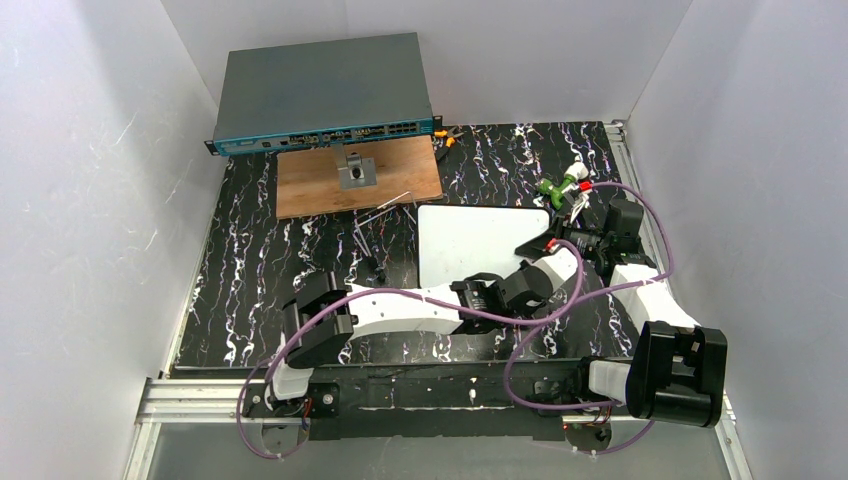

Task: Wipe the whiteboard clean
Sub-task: Erase the whiteboard, then place the whiteboard eraser at the center of the board.

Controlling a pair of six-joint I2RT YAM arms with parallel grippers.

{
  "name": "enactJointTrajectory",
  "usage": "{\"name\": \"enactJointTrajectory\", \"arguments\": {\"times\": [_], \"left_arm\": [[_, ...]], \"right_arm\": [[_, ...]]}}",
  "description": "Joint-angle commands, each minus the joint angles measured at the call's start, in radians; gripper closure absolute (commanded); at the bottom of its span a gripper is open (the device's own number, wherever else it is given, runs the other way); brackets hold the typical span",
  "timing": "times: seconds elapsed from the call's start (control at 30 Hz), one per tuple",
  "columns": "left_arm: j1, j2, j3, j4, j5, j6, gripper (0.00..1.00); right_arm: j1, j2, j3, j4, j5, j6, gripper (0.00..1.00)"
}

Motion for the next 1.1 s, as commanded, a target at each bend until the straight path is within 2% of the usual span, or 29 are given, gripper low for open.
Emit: {"name": "enactJointTrajectory", "arguments": {"times": [0.0, 0.3, 0.57, 0.7, 0.8, 0.9, 1.07], "left_arm": [[0.063, -0.07, -0.093, -0.069, -0.122, -0.049, 1.0], [0.199, -0.229, -0.356, -0.001, -0.207, -0.109, 1.0], [0.359, -0.272, -0.444, 0.133, -0.191, -0.054, 1.0], [0.387, -0.274, -0.439, 0.236, -0.109, -0.032, 1.0], [0.386, -0.274, -0.428, 0.293, 0.012, -0.036, 1.0], [0.368, -0.287, -0.44, 0.337, 0.132, -0.069, 1.0], [0.3, -0.307, -0.491, 0.388, 0.21, -0.201, 1.0]], "right_arm": [[0.007, -0.014, 0.03, 0.03, -0.095, 0.033, 0.99], [0.006, -0.016, 0.03, 0.028, -0.096, 0.033, 0.99], [0.007, -0.016, 0.029, 0.027, -0.095, 0.034, 0.99], [0.006, -0.016, 0.028, 0.027, -0.095, 0.034, 0.99], [0.007, -0.015, 0.028, 0.027, -0.092, 0.034, 0.99], [0.007, -0.013, 0.029, 0.025, -0.091, 0.033, 0.99], [0.007, -0.006, 0.033, 0.02, -0.088, 0.027, 0.99]]}}
